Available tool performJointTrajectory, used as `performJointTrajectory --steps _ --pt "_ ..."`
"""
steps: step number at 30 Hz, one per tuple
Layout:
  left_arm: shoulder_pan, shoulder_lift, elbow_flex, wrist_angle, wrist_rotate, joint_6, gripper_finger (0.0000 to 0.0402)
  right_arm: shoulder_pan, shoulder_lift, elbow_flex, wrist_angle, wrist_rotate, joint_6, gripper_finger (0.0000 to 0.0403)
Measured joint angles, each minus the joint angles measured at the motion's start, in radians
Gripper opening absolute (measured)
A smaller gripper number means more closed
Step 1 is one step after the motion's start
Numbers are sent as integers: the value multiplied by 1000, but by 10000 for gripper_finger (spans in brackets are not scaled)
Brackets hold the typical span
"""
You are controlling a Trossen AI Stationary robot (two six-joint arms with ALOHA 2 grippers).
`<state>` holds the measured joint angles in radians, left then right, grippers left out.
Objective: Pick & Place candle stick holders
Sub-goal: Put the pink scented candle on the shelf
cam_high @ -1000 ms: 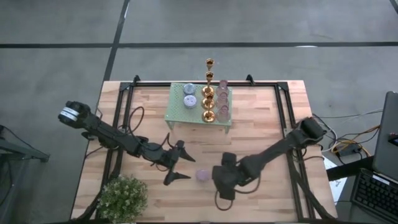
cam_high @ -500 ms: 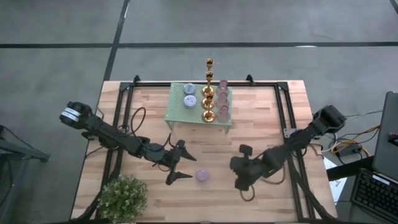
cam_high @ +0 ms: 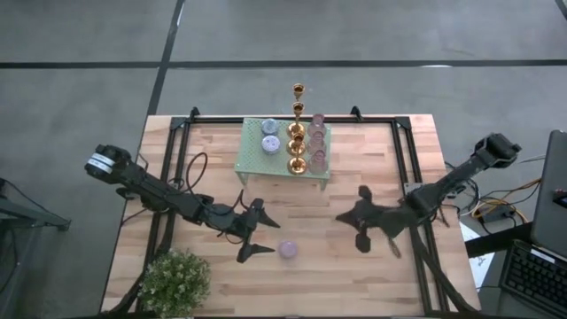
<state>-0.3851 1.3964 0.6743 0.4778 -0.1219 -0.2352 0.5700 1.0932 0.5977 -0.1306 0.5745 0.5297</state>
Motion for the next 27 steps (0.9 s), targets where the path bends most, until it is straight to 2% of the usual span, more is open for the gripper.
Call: performJointTrajectory --steps 8,11,15,17,23,27 --pt "2 0 0 0 -3 4 355 -5 -198 -169 146 5 -65 8" --pt "2 0 0 0 -3 4 355 -6 -246 -248 296 -23 -188 8" --pt "2 0 0 0 -3 4 355 -6 -300 -359 535 -121 -368 8" --pt "2 0 0 0 -3 4 355 -8 -331 -405 602 -139 -396 8" --pt "3 0 -1 0 -3 5 355 -8 -480 -487 605 -139 -403 8" --pt "4 0 -3 0 -7 5 355 -8 -613 -507 509 -153 -424 8"
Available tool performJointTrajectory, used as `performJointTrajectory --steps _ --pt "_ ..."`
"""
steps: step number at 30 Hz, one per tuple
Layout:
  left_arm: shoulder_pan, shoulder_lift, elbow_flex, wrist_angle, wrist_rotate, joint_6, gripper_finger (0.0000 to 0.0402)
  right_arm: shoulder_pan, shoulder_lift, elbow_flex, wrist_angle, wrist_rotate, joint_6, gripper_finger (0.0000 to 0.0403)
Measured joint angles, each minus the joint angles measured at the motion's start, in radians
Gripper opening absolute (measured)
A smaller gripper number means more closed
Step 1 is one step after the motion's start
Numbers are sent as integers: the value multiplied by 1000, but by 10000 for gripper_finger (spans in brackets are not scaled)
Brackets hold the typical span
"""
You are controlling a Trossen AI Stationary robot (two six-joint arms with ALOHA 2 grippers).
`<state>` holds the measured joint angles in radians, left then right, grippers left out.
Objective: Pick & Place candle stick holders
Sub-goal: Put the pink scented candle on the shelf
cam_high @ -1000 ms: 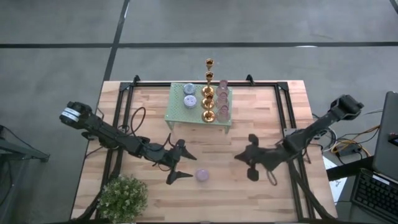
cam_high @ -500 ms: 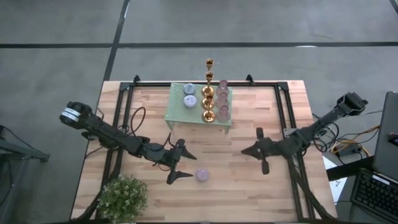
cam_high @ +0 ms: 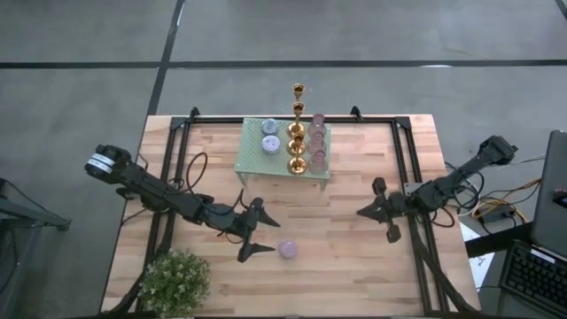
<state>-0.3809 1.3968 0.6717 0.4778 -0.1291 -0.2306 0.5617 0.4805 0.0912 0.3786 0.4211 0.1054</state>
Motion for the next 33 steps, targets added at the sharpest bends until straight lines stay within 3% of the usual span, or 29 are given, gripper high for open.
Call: performJointTrajectory --steps 9,15,33 --pt "0 0 0 0 -3 2 355 0 -291 -63 -200 2 -3 8" --pt "0 0 0 0 -3 1 355 1 -417 -81 -321 5 27 8" --pt "1 34 14 0 -27 -16 355 1 -465 -80 -322 -1 -83 8"
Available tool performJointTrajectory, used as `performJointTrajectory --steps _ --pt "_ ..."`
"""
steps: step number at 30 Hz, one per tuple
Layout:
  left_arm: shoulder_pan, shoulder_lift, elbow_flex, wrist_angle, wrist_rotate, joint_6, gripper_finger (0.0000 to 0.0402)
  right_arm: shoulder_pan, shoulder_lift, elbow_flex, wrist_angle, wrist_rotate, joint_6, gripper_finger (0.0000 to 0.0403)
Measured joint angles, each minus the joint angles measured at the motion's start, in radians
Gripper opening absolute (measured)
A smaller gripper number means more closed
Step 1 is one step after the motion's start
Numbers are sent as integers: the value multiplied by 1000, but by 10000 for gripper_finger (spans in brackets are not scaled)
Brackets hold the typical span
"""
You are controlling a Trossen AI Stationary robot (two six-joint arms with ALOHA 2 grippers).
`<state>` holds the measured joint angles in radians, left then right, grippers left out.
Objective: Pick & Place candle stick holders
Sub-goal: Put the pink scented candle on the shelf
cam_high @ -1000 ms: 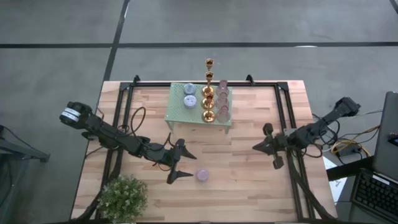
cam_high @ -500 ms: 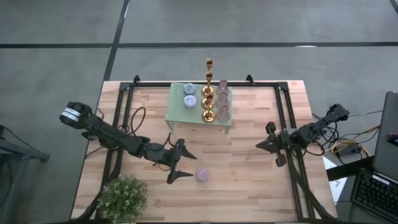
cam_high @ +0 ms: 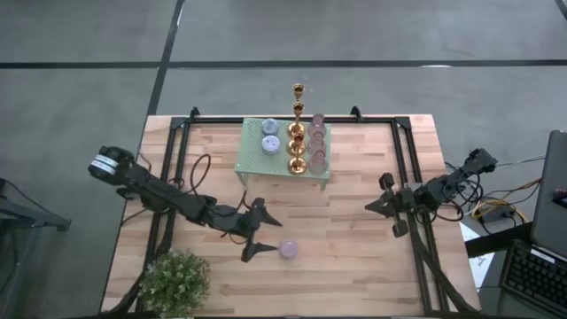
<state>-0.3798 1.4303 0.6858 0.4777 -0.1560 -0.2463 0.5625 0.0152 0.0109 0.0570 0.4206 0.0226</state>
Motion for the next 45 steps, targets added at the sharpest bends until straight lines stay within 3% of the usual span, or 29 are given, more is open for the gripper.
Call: performJointTrajectory --steps 11,18,22,30,45 --pt "-8 198 134 -19 6 -41 355 0 0 0 0 -2 1 8" --pt "-14 269 336 -420 41 -24 355 0 0 0 0 -2 2 8" --pt "-31 302 397 -520 43 -16 355 0 1 0 0 -2 2 8" --pt "-23 325 409 -549 -3 -10 355 0 0 0 0 -2 3 8" --pt "-15 390 427 -539 8 -15 369 0 0 1 0 -2 3 8"
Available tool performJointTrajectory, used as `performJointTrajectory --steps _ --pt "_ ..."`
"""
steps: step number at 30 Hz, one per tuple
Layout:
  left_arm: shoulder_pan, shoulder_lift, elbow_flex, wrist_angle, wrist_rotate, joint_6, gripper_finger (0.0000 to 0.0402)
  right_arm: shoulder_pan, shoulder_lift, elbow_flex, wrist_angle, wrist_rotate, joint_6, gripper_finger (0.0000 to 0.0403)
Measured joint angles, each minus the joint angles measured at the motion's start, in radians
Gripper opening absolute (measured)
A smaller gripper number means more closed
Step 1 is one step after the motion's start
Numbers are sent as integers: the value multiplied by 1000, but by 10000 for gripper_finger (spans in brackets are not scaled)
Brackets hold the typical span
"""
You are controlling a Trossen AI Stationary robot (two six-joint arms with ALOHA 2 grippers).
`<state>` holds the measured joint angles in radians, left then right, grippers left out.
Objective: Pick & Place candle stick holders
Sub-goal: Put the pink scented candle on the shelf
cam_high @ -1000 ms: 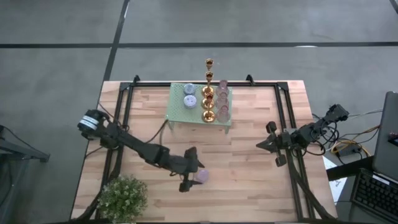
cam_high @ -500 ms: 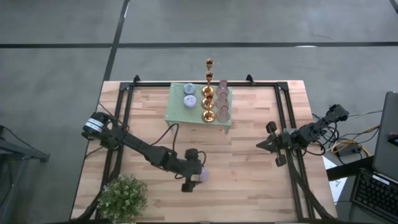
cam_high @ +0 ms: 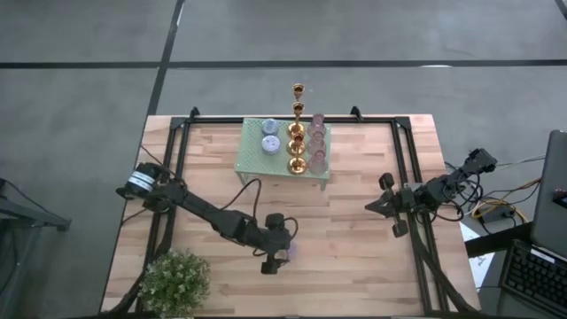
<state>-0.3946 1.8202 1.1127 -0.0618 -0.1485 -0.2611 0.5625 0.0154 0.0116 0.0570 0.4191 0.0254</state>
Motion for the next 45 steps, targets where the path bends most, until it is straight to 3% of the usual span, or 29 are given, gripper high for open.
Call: performJointTrajectory --steps 24,36,45 --pt "1 136 -1 94 6 -5 369 0 7 1 0 0 0 8" --pt "0 119 -1 95 6 -4 302 0 7 1 0 0 0 8" --pt "0 65 3 36 9 31 316 0 6 1 0 0 0 8"
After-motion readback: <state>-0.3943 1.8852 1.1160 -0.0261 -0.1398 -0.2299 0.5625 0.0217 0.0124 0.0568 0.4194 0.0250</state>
